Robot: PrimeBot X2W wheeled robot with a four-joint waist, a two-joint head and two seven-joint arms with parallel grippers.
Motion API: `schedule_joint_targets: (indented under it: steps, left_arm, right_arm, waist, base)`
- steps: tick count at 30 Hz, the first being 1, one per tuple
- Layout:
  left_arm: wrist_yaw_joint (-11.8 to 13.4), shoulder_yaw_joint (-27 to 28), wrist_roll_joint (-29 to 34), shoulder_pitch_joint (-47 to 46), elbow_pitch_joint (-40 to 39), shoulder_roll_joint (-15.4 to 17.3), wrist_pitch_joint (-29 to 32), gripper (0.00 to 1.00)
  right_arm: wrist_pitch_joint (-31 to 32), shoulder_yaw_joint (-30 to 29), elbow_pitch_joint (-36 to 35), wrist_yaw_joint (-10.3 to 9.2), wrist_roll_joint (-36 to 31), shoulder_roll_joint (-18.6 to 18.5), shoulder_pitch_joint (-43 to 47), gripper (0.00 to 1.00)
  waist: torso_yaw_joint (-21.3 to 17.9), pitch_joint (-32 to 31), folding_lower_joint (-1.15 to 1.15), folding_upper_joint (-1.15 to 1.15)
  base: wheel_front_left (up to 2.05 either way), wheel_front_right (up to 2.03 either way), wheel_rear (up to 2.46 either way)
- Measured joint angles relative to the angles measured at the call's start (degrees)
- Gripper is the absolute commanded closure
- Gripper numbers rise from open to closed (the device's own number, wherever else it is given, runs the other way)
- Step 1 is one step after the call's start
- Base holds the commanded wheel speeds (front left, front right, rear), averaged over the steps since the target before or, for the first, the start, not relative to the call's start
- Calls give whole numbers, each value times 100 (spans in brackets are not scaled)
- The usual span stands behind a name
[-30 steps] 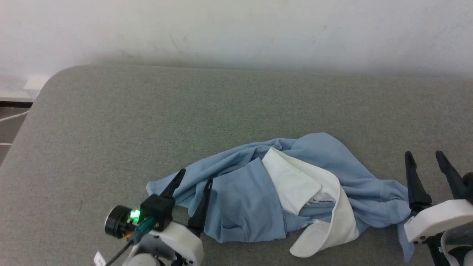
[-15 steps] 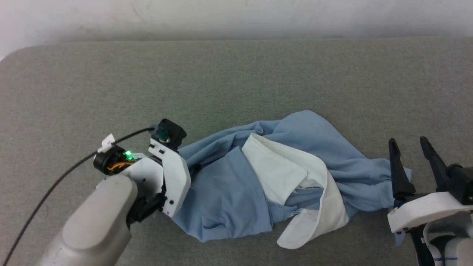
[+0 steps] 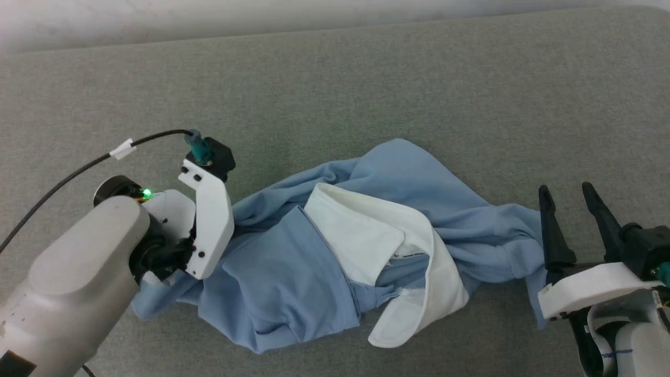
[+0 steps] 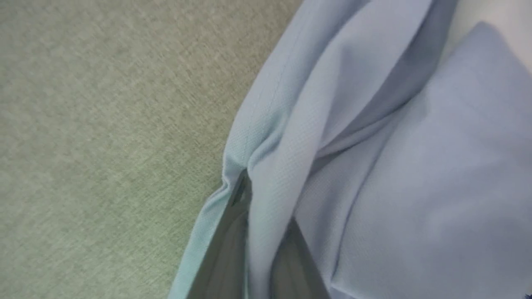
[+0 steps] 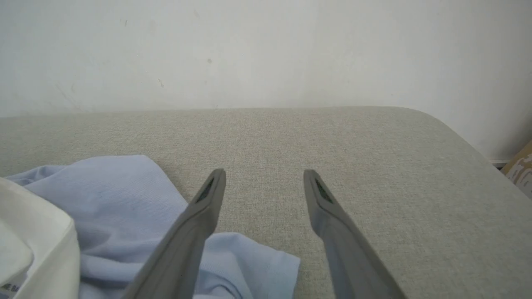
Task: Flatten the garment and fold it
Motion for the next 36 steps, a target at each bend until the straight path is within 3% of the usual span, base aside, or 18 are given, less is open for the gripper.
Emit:
schedule_joint_targets:
  steps: [3,7,14,17,18,19,20,29,32,36]
  left_arm:
    - [-41,-86,46,-89,171,4,-455,100]
    - [-27,-52,611,-404,601,-133,-1622,100]
    - [483,133,1671,-1287,1263,-481,-3466,100]
    - [487,115,1823,-1481,1700,-673,-3876,100]
    - [402,71,1804,-1472,1898,-765,-3888,91]
    - [353,14,1780,-1450,2098,-851,-3861,11]
    - [314,-46,1783,-1422,2270,-924,-3890,0]
    - [437,193,1759,-1408,3055,-1173,-5371,0]
    - [600,389,1715,-1405,3015,-1202,-5922,0]
    - [844,790,1638,-1195,2531,-1196,-6161,0]
  right_arm:
    - [-47,4,86,0,-2,1,-1,0]
    - [-99,5,133,0,-38,0,-27,0]
    - [-116,105,138,0,-48,0,-141,0]
    - [-175,168,156,0,-51,1,-213,0]
    - [-197,190,176,0,-51,0,-227,0]
    - [-200,214,200,0,-49,1,-235,0]
    - [-208,246,225,0,-43,0,-236,0]
    - [-245,361,358,0,-53,3,-270,0]
    - [-237,328,346,0,-54,1,-250,0]
    - [-145,270,320,0,-91,2,-155,0]
  waist:
    - [-58,-13,0,0]
    - [-91,-105,1,0]
    - [-204,-101,0,0]
    - [-249,-16,0,0]
    - [-262,10,0,0]
    - [-273,32,0,0]
    - [-284,52,1,0]
    - [-195,-33,0,0]
    - [-94,-179,0,0]
    - [92,-400,-1,0]
  base:
    - [0,0,0]
    - [0,0,0]
    - [0,0,0]
    - [0,0,0]
    - [0,0,0]
    - [0,0,0]
    - [0,0,0]
    - [0,0,0]
    - [0,0,0]
    - [0,0,0]
